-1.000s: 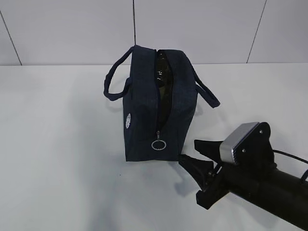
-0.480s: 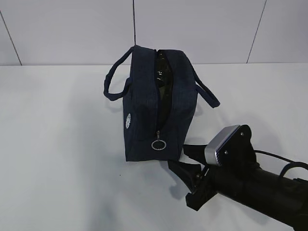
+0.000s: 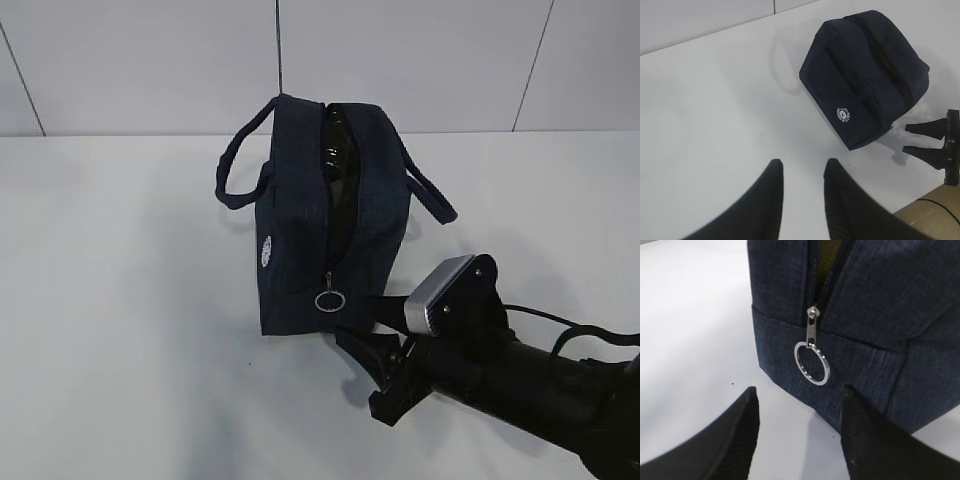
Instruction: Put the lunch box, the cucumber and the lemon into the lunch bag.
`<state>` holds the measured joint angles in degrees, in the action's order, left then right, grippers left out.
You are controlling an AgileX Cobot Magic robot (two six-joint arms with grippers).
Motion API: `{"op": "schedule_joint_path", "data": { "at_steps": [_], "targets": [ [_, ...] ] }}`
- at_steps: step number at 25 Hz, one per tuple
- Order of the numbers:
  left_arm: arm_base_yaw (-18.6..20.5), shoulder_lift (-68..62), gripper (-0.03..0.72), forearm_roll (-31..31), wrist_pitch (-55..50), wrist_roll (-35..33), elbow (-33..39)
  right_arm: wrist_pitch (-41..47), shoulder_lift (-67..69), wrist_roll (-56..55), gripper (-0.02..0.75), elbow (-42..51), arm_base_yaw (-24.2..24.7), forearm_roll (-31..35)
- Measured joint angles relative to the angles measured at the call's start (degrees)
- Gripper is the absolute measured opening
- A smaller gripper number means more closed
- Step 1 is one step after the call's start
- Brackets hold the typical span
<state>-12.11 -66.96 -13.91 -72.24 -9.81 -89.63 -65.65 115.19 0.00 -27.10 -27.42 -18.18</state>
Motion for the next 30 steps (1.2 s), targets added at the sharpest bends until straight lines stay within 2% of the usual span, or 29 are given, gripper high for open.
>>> {"op": "schedule_joint_path", "data": {
  "at_steps": [23, 30],
  "targets": [
    [0.00, 1.31, 0.204, 0.00, 0.00, 0.00, 0.00, -0.03, 3.32, -1.69, 0.404, -5.82, 0.00, 0.00],
    [-0.22, 1.45, 0.204, 0.00, 0.00, 0.00, 0.00, -0.13, 3.32, -4.58, 0.404, -5.82, 0.00, -3.06]
  ]
}}
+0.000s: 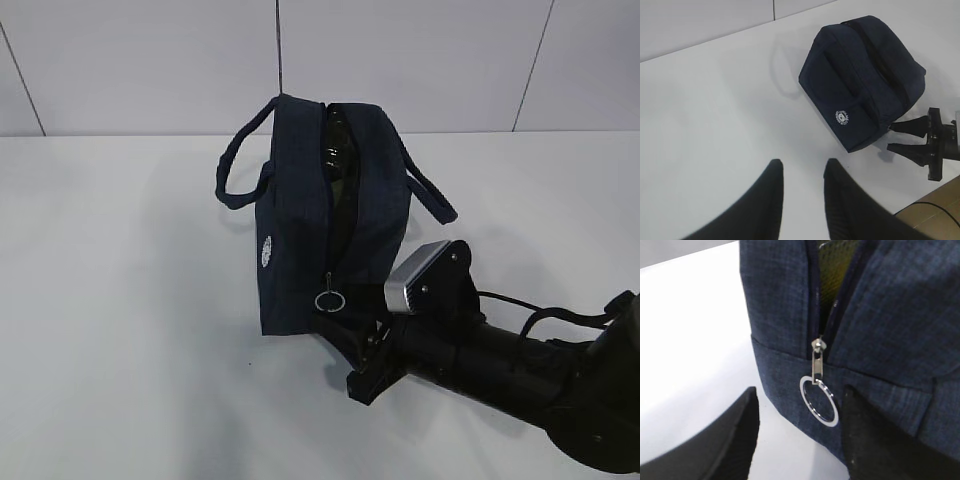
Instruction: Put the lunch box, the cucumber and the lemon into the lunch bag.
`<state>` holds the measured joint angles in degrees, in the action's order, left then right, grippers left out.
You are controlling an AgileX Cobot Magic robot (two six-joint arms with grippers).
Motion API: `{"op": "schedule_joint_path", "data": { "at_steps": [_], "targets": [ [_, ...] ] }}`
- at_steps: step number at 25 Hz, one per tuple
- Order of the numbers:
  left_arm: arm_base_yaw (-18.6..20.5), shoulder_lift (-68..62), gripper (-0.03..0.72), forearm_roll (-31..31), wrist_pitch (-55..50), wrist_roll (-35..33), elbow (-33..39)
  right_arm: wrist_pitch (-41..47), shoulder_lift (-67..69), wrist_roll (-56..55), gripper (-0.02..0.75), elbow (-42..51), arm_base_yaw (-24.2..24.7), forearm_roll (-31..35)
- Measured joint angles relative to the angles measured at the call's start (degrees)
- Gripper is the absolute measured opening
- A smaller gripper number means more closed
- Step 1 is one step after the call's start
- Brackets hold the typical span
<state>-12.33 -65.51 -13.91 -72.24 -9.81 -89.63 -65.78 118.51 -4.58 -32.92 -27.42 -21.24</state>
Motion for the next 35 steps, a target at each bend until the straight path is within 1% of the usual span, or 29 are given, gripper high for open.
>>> {"op": "schedule_joint_path", "data": {
  "at_steps": [10, 19, 35],
  "targets": [
    [0.00, 0.00, 0.204, 0.00, 0.00, 0.00, 0.00, 0.00, 1.26, -0.39, 0.404, -2.96, 0.00, -0.63],
    [0.00, 0.00, 0.204, 0.00, -0.02, 0.00, 0.00, 0.00, 1.36, -3.37, 0.404, -2.96, 0.00, -2.93],
    [0.00, 0.00, 0.204, 0.00, -0.02, 0.00, 0.00, 0.12, 3.13, -4.60, 0.404, -3.39, 0.00, -2.93]
  ]
}}
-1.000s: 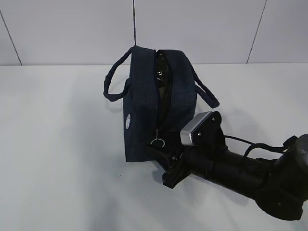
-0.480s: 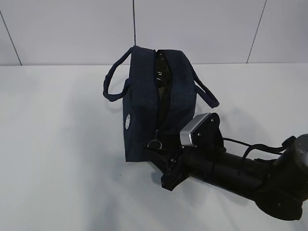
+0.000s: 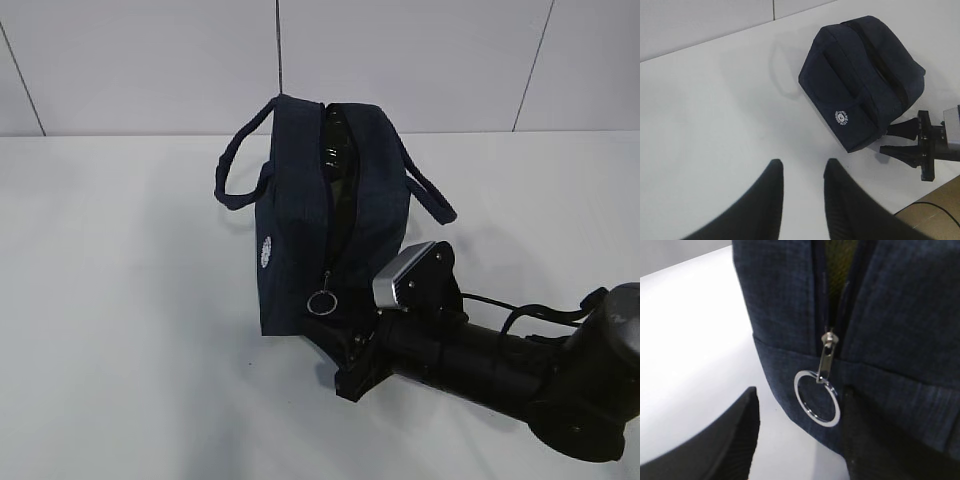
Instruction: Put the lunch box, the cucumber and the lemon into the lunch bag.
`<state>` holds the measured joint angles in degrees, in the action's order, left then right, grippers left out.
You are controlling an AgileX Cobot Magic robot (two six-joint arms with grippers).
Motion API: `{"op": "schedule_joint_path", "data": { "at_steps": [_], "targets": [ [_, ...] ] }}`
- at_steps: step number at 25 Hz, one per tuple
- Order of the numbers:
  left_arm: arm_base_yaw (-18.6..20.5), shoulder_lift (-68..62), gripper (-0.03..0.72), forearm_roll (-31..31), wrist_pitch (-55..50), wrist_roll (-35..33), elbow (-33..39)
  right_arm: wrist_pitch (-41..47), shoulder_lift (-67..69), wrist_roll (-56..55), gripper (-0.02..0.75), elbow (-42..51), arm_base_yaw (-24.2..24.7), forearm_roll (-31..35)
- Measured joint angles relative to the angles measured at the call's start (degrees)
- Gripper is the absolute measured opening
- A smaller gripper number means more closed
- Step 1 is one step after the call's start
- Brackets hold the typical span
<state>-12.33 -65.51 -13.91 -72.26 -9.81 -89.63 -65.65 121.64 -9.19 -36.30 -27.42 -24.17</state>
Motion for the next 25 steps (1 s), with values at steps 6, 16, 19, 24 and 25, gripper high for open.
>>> {"op": "schedule_joint_path", "data": {
  "at_steps": [6, 16, 19, 24, 25],
  "targets": [
    [0.00, 0.00, 0.204, 0.00, 0.00, 0.00, 0.00, 0.00, 0.00, -0.65, 0.404, 0.00, 0.00, 0.00],
    [0.00, 0.00, 0.204, -0.21, 0.00, 0.00, 0.00, 0.00, 0.00, -4.57, 0.404, 0.00, 0.00, -4.32],
    [0.00, 0.00, 0.204, -0.21, 0.00, 0.00, 0.00, 0.00, 0.00, -4.78, 0.404, -0.12, 0.00, -3.12],
    [0.00, 0.00, 0.204, -0.21, 0.00, 0.00, 0.00, 0.00, 0.04, -6.67, 0.404, -0.34, 0.00, -3.40],
    [0.00, 0.00, 0.204, -0.21, 0.00, 0.00, 0.00, 0.00, 0.04, -7.34, 0.404, -0.38, 0.00, -3.63]
  ]
}}
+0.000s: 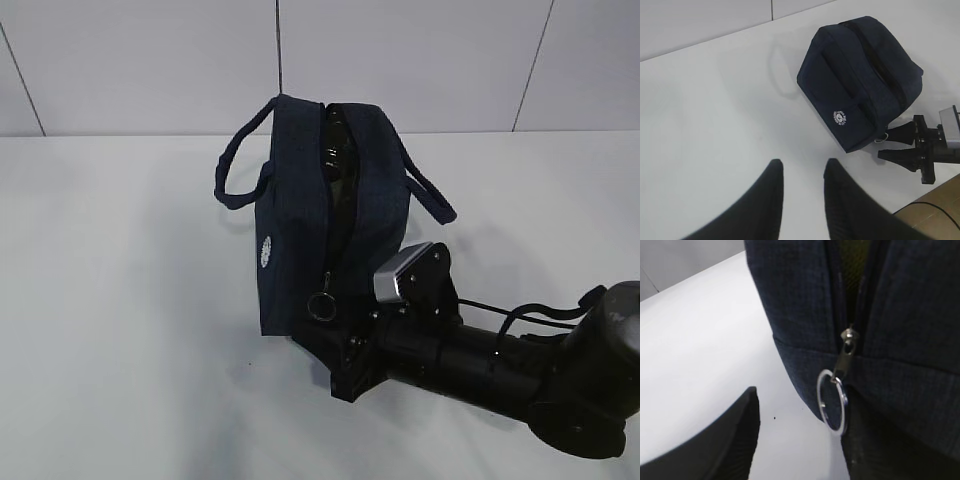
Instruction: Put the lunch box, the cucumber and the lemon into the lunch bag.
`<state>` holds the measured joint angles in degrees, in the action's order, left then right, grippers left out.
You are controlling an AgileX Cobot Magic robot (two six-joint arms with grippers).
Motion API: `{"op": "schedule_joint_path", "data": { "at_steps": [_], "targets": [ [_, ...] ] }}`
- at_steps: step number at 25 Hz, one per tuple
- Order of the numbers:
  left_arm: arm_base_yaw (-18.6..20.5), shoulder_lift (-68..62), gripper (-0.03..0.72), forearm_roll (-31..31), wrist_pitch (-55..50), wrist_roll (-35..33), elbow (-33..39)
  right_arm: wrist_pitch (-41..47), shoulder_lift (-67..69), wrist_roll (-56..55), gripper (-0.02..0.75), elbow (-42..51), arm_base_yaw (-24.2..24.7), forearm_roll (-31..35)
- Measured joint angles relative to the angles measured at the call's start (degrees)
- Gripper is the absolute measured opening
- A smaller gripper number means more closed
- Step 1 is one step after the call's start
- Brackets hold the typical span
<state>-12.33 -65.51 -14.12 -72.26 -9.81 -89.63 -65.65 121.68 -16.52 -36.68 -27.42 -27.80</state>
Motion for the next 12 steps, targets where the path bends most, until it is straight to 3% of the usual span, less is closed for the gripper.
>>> {"op": "schedule_joint_path", "data": {
  "at_steps": [12],
  "targets": [
    [0.00, 0.00, 0.204, -0.11, 0.00, 0.00, 0.00, 0.00, 0.00, -2.72, 0.314, -0.36, 0.00, 1.02]
  ]
}}
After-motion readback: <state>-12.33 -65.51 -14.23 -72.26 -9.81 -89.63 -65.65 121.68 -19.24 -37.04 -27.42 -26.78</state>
